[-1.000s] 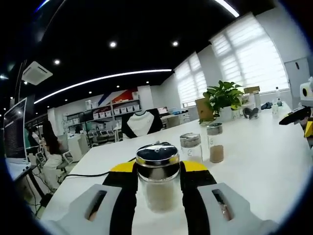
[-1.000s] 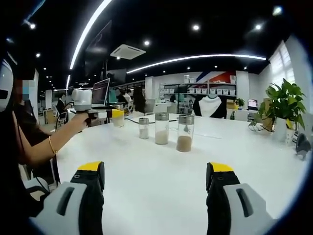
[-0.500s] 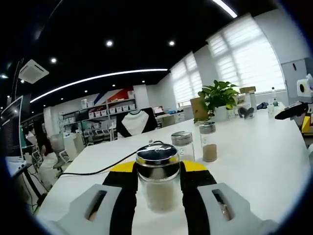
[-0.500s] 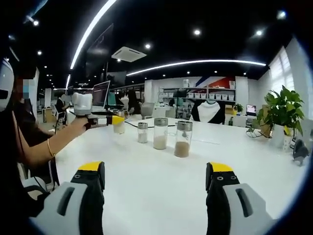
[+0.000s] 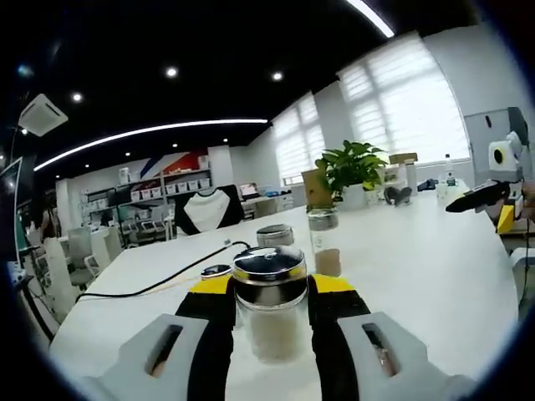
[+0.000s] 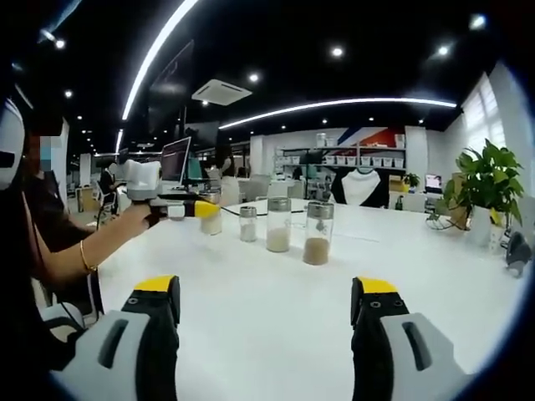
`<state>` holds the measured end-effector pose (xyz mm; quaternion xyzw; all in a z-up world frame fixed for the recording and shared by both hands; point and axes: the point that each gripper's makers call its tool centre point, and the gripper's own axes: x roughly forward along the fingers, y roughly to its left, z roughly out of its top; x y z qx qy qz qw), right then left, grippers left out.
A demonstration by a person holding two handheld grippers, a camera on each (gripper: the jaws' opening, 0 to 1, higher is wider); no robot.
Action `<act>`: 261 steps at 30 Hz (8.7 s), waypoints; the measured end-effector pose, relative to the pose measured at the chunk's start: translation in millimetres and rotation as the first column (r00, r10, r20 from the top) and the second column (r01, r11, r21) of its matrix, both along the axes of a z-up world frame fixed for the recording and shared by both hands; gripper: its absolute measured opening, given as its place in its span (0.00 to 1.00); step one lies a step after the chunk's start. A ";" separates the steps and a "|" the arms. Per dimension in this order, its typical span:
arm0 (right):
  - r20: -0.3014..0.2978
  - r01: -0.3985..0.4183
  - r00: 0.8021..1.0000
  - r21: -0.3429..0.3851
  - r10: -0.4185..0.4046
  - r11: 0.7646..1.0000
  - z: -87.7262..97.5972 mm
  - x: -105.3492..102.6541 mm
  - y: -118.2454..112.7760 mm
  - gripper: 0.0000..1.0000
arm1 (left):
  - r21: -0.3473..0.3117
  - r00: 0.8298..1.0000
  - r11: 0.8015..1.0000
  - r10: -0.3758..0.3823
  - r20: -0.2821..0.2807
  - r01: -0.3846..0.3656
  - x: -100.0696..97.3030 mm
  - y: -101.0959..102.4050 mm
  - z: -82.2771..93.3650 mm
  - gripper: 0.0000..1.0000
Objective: Rotate the seasoning bottle until the label or dispensing opening points toward the visible target arrow and the bottle remains upright within the marked orientation range
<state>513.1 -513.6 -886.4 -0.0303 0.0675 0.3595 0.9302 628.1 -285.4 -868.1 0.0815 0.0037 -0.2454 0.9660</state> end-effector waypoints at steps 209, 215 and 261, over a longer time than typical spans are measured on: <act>0.061 -0.196 0.980 0.141 0.189 0.970 -32.5 30.6 102.5 0.31 | -0.140 0.898 0.891 -0.439 -0.029 0.431 -87.4 -160.7 -18.2 0.39; 0.075 -0.159 0.986 0.143 0.149 0.977 -32.7 32.0 106.3 0.31 | -0.245 0.932 0.908 -0.360 -0.039 0.340 -82.8 -152.5 -15.5 0.36; 0.057 -0.185 0.982 0.134 0.179 0.974 -30.6 26.7 119.4 0.32 | -0.254 0.961 0.936 -0.267 -0.068 0.242 -81.7 -134.2 -16.5 0.36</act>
